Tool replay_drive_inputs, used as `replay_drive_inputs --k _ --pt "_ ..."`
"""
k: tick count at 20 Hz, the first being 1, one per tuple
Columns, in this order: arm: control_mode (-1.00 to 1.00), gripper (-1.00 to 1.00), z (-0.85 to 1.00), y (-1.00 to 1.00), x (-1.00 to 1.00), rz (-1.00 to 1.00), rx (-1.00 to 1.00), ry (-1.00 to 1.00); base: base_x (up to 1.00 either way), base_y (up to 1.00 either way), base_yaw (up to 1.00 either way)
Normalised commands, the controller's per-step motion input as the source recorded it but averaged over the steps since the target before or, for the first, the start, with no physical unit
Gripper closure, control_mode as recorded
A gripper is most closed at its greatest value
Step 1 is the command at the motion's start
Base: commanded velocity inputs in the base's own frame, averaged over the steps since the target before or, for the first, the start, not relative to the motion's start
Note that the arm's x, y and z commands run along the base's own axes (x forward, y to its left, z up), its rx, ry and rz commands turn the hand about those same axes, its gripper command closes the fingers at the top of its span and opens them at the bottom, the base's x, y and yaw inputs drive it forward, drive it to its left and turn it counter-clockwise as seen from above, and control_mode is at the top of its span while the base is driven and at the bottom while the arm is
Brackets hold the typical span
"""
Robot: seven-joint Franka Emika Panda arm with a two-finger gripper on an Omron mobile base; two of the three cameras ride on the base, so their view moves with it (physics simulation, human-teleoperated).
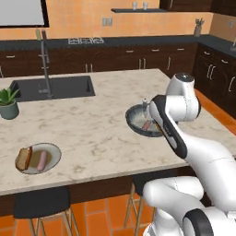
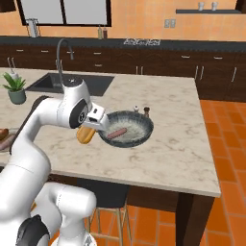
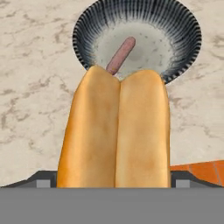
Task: Place one bun and one sausage from the bowl on each plate.
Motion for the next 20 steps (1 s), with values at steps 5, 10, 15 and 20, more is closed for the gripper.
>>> replay_drive_inputs --k 5,10,15,20 --pt "1.00 1.00 0.00 0.00 0.00 0.00 0.00 0.00 -0.55 0.92 0.04" --pt "1.00 1.00 0.00 0.00 0.00 0.00 0.00 0.00 0.00 1.00 0.01" --pt "1.00 1.00 0.00 0.00 0.00 0.00 0.00 0.00 0.04 1.00 0.00" --pt "1.00 1.00 0.00 0.00 0.00 0.00 0.00 0.00 0.14 1.00 0.00"
